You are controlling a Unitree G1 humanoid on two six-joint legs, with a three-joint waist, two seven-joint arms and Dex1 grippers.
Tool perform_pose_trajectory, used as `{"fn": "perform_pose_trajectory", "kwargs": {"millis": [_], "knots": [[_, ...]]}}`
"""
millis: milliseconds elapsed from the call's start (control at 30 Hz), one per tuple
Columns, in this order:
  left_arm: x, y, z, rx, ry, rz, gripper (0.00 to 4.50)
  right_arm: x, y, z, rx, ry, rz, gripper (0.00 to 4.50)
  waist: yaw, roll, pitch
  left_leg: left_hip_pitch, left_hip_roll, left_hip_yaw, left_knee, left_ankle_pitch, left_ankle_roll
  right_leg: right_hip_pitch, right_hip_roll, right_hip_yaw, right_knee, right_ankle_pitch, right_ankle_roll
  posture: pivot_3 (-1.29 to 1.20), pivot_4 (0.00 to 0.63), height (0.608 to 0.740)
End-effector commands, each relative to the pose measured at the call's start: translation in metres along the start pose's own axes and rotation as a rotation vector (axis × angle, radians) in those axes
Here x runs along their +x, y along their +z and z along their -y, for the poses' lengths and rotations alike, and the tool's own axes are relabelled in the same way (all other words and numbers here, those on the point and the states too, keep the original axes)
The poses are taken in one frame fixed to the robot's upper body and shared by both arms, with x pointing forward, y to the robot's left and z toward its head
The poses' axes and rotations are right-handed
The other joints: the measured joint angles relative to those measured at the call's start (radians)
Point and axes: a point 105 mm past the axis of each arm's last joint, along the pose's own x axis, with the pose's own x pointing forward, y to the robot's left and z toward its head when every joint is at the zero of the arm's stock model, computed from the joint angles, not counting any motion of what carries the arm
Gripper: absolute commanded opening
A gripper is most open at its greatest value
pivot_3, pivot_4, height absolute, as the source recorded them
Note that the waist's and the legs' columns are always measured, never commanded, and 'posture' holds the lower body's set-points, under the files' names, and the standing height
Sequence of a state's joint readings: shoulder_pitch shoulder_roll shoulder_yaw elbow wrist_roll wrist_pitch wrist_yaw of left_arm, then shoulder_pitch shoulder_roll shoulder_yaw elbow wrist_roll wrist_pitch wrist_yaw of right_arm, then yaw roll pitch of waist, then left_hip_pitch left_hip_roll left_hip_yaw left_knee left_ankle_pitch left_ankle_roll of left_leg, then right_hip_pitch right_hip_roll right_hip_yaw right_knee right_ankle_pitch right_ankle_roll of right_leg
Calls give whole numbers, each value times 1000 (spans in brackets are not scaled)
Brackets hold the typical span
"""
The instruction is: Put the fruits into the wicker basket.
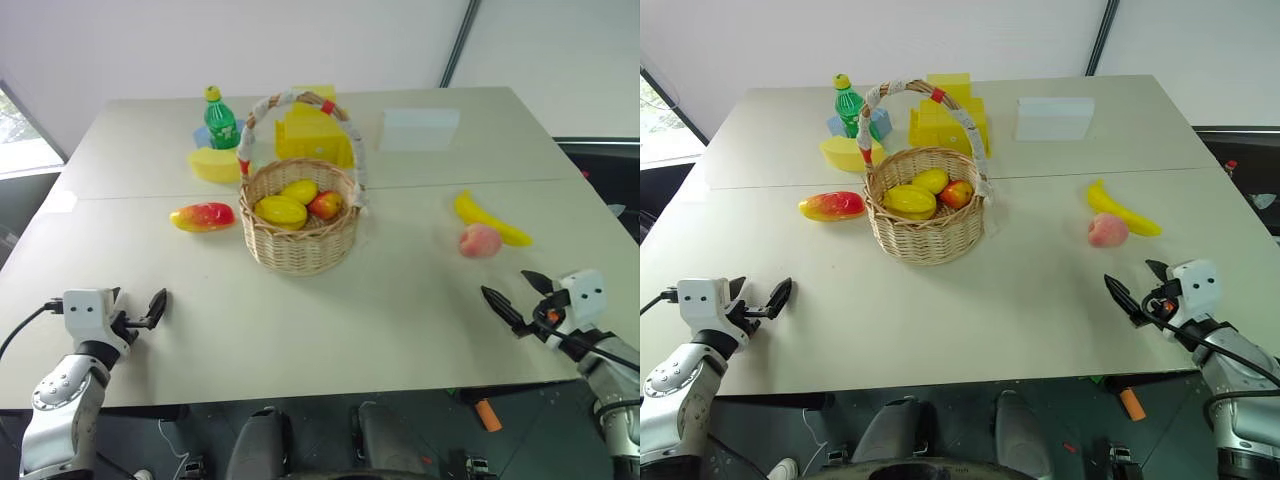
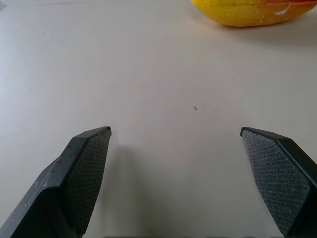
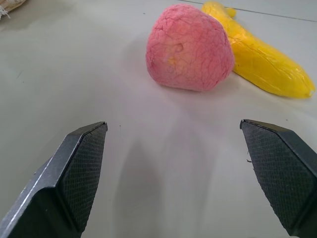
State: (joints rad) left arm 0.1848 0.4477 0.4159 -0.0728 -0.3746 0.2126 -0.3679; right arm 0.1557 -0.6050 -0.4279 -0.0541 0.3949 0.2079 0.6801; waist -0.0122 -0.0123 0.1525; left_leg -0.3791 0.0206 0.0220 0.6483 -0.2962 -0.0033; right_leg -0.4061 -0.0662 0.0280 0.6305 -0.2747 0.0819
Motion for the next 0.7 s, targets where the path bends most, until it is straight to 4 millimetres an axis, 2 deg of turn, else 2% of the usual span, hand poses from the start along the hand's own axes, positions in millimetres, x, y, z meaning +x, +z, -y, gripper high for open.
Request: {"fn": "perform_pose_trajectory", "kwargs": {"millis": [33,333,433,500,700], "knots": [[-3,8,-6,15,15,24,4478,0,6,0,-11,-7,35,4484,0,0,0,0,0,0,0,0,0,0,0,0,0,0,0,0,150,740],[0,10,-5,-2,20,36,4478,3,10,-5,-12,8,53,4484,0,0,0,1,0,0,0,0,0,1,0,0,0,0,0,0,150,740],[2,11,-4,11,24,34,4478,3,17,-10,-5,37,70,4484,0,0,0,1,0,0,0,0,0,1,0,0,0,0,0,0,150,740],[2,12,-3,25,25,34,4478,4,24,-17,24,80,88,4484,-1,0,0,1,0,0,0,0,0,1,0,0,0,0,0,0,150,740],[10,23,-1,61,25,73,4478,6,41,-57,45,272,91,4484,0,0,0,2,0,0,0,0,0,1,0,0,1,0,0,0,150,740]]}}
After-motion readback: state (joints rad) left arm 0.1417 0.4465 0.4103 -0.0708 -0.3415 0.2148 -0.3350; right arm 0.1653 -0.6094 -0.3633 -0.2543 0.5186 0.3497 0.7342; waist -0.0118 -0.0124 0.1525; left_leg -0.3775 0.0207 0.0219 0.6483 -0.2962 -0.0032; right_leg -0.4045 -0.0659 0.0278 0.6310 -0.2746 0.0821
